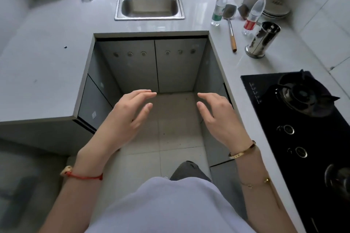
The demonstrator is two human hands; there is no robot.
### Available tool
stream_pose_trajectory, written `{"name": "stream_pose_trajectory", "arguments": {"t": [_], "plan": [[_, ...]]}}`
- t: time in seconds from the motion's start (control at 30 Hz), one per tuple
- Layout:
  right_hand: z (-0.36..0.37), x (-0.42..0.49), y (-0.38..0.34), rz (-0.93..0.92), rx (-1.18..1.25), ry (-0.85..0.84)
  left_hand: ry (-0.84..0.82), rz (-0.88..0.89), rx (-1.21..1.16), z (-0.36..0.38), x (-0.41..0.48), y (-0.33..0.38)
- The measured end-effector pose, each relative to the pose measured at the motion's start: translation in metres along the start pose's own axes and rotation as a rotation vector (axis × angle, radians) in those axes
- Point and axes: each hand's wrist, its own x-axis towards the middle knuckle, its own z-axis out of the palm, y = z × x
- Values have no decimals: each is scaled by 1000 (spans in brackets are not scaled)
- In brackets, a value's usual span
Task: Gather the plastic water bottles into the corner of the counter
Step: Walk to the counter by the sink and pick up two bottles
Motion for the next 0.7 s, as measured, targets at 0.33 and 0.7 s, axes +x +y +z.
{"name": "stream_pose_trajectory", "arguments": {"t": [0.33,0.7], "plan": [[-8,114,33,57,14,22,-31,29,-2,3,133,-23],[-76,286,86,86,23,115,-56,90,16,8,338,-12]]}}
